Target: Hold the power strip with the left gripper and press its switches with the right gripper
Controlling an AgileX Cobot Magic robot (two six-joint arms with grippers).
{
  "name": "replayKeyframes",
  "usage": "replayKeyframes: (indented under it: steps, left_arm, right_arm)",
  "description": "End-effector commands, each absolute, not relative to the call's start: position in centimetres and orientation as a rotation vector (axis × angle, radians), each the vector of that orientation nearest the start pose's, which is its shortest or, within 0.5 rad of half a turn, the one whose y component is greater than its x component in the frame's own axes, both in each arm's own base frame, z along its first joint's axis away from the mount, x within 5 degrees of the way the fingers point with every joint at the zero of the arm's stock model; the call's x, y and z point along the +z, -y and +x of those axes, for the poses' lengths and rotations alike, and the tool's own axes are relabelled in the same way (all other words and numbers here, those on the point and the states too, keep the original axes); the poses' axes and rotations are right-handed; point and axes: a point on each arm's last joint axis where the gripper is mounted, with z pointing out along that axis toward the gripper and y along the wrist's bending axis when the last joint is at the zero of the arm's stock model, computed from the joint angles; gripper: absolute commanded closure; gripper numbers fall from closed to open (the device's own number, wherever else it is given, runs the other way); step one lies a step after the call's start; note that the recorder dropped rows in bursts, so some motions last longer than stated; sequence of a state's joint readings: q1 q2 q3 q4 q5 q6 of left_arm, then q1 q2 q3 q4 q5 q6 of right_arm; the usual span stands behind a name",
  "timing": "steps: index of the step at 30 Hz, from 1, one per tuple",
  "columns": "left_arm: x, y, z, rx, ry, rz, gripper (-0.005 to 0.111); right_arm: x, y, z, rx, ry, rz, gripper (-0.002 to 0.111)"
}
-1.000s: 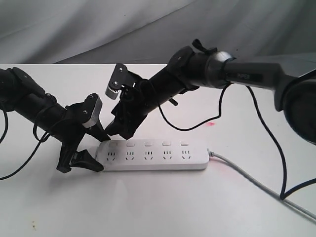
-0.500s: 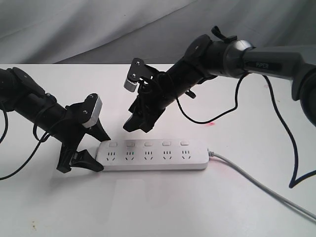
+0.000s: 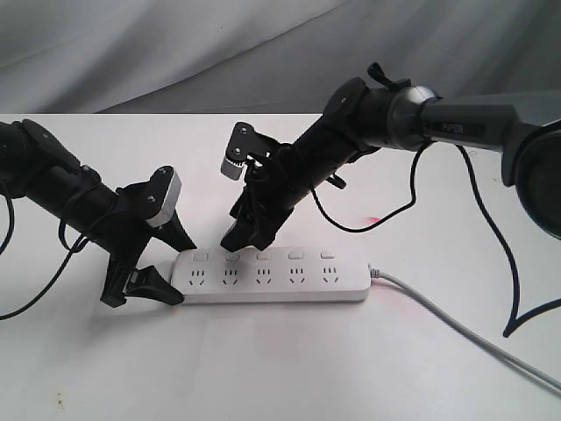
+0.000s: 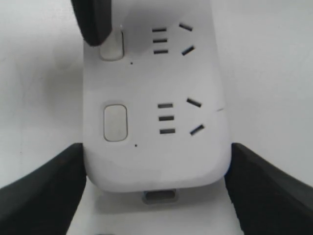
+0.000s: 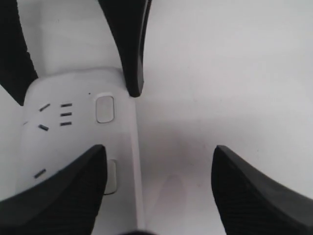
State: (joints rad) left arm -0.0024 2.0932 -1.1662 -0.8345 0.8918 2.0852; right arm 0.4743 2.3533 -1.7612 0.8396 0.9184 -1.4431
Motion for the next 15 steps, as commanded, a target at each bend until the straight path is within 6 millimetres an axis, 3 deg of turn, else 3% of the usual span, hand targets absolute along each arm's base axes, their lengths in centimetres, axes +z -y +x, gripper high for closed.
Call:
replayKeyframes:
  steps: [1,10,13,15]
  left_arm:
    - [9.9,5.1,36.3,-0.52,-1.945,1.813,0.055]
    - [9.9,5.1,36.3,-0.52,-1.945,1.813,0.055]
    - [9.9,5.1,36.3,-0.52,-1.945,1.813,0.055]
    - [9.9,5.1,36.3,-0.52,-1.945,1.813,0.055]
  right_arm:
    - [12.8,-27.3,39.9,0.755,-1.94,-1.73,0.051]
    - [14.5,-27.2,40.5,0.66,-1.903,-1.685,0.051]
    - [14.4,-27.2,40.4,0.668,-1.91,-1.689,0.051]
    - [13.1,-27.1,40.0,0.705,-1.947,-1.707,0.051]
